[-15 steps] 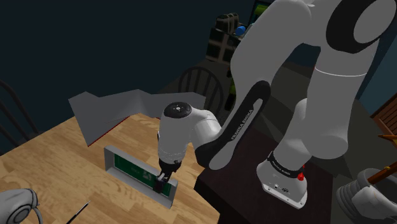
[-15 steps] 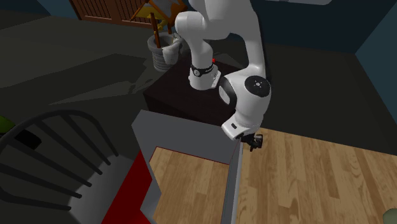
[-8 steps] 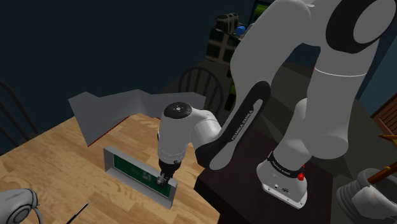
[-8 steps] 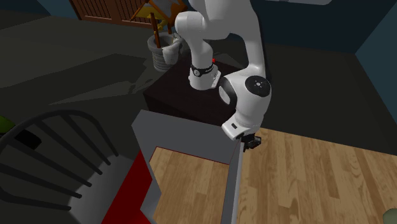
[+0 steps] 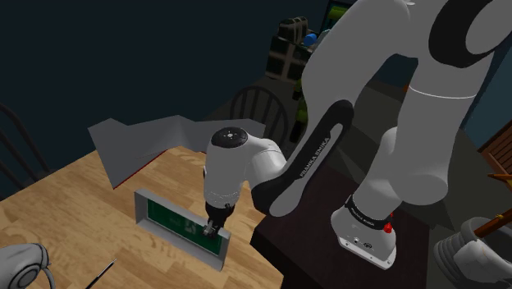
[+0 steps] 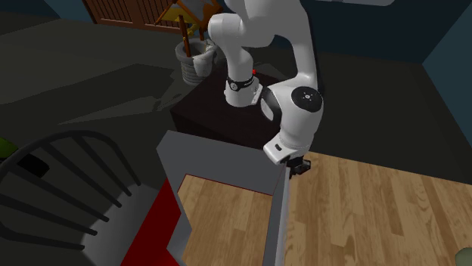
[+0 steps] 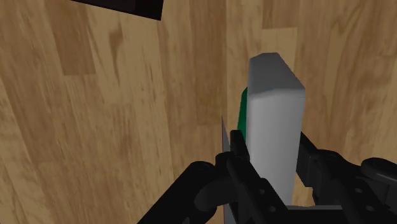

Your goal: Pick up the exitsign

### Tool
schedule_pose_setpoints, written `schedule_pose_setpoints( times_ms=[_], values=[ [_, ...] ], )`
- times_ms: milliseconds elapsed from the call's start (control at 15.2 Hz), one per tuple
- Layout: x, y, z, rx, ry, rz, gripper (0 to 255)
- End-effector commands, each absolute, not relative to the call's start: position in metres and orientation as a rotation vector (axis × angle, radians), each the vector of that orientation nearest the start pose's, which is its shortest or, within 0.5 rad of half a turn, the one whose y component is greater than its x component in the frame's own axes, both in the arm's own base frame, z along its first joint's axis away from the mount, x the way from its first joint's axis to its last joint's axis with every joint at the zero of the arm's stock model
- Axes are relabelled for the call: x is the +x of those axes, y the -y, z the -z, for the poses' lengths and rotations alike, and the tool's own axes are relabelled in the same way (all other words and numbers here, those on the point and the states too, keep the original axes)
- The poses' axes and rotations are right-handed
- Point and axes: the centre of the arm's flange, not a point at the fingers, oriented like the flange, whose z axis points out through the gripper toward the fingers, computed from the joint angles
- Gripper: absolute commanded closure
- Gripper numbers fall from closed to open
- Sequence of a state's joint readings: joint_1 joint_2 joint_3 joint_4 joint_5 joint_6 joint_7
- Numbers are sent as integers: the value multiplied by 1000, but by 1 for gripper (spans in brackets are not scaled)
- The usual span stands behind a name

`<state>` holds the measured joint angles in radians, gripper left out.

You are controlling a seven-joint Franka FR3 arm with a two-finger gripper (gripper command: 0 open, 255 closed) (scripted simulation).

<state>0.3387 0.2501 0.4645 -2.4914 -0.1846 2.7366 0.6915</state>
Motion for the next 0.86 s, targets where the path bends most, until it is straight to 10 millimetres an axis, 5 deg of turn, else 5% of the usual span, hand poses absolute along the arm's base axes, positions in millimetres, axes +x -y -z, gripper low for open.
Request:
schedule_pose_setpoints(
  times_ms=[0, 792],
  values=[
    [319, -352, -214, -3067, 407, -1, 255],
    [319, -352, -268, -3067, 407, -1, 255]
  ],
)
